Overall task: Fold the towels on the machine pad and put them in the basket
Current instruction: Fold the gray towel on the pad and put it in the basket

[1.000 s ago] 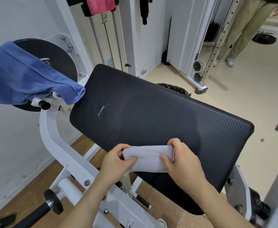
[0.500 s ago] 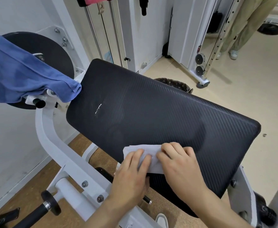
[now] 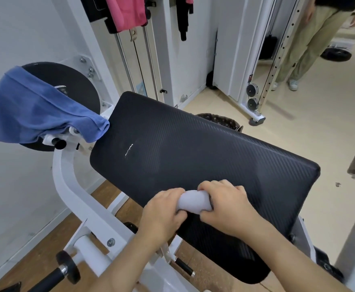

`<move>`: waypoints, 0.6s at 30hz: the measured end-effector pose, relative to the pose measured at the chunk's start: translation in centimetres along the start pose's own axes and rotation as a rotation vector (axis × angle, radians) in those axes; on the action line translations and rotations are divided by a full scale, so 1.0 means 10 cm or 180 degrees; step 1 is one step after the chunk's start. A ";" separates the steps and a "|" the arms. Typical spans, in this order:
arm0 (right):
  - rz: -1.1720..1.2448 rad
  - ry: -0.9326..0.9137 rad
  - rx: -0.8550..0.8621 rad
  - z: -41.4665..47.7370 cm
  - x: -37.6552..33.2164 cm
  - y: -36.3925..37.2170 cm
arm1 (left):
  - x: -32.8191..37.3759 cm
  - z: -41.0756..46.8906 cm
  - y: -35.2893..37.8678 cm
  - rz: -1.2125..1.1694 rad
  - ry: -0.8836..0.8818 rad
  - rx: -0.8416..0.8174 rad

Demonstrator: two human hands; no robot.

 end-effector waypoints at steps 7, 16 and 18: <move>0.3344 0.0224 -0.1263 -0.18 -0.17 0.03 | -0.02 -0.51 0.00 -0.3808 -0.1167 -0.0255; 0.2584 -0.0256 -0.0565 -0.36 -0.59 0.05 | -0.13 -1.11 -0.20 -0.3778 -0.1063 0.0541; 0.2118 -0.0676 -0.0618 -0.44 -0.78 0.04 | -0.16 -1.21 -0.39 -0.3261 -0.0814 0.0438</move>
Point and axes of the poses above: each hand's wrist, its own z-axis towards the middle knuckle, its own y-axis out of the palm, x = y × z, the point moved 9 cm from there along z, towards the middle knuckle, and after that the axes turned 4 degrees about -x, right-handed, at the moved point
